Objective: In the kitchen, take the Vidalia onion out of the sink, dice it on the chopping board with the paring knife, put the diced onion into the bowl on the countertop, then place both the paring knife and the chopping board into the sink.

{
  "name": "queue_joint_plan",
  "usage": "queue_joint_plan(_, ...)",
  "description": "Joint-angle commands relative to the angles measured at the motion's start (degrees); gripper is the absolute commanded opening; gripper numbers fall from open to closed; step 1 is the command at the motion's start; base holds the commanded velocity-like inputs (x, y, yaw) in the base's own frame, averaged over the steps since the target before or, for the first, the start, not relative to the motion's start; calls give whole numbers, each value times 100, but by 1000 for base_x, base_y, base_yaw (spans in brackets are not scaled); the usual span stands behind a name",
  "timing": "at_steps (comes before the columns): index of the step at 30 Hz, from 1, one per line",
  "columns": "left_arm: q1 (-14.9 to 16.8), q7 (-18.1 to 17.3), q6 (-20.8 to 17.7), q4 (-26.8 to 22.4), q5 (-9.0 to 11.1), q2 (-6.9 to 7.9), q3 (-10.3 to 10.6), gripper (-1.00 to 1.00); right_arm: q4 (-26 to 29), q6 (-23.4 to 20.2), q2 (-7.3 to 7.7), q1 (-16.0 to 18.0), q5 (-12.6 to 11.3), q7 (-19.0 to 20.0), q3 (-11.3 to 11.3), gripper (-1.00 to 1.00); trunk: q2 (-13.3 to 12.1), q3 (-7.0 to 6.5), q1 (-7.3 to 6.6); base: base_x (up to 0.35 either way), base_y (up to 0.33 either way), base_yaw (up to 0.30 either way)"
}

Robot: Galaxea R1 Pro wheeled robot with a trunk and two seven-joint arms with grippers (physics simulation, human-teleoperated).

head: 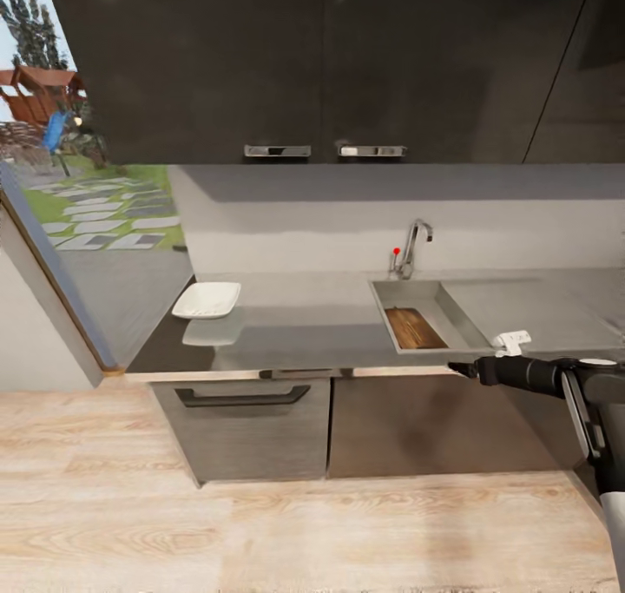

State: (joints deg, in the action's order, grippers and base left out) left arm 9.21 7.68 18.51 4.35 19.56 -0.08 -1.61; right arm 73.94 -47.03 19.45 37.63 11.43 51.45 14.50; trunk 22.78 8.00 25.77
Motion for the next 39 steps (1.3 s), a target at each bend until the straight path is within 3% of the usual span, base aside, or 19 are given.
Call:
queue_joint_plan(1,11,5,39,22,-5,-1,-15,100,-2,-16,-2,7,61,58,9,100,14,13,2,-238,29,0)
queue_joint_plan(12,10,5,39,22,-5,10,-15,100,-52,-2,-45,7,67,48,1,100,14,13,2,-219,66,0)
queue_joint_plan(18,10,5,39,10,-30,1,-4,100,-411,226,-253,7,489,-20,0,100,14,13,2,-14,3,0)
queue_joint_plan(21,10,5,31,-3,-48,30,8,100,-1167,1047,-514,7,823,-188,5,100,14,13,2,-1,0,0)
queue_joint_plan(25,10,5,30,-84,-55,34,54,100,-1850,1581,-614,7,934,-437,8,100,14,13,2,0,0,0)
queue_joint_plan(27,10,10,25,-163,-95,34,176,100,-2810,2264,-641,7,963,-636,8,100,14,13,2,0,0,0)
queue_joint_plan(29,10,20,21,-236,-144,36,317,100,-3661,3064,-655,7,971,-948,3,100,14,13,2,0,0,0)
queue_joint_plan(30,10,27,17,-356,-166,48,412,100,-4339,3780,-675,7,969,-1361,2,100,14,13,2,0,0,0)
queue_joint_plan(31,10,37,8,-686,-183,58,494,100,-5675,4981,-765,7,973,-2241,0,100,14,13,2,0,0,0)
queue_joint_plan(33,10,39,1,-930,-187,56,511,100,-6593,5746,-797,-3,977,-2670,0,100,14,13,2,0,0,0)
queue_joint_plan(36,10,40,-7,-1275,-210,53,525,100,-7114,6730,-825,-129,980,-2982,-6,100,14,13,2,0,0,0)
queue_joint_plan(39,10,42,-12,-1516,-465,52,529,100,-7249,7141,-857,-563,986,-3071,-8,100,14,13,2,0,0,0)
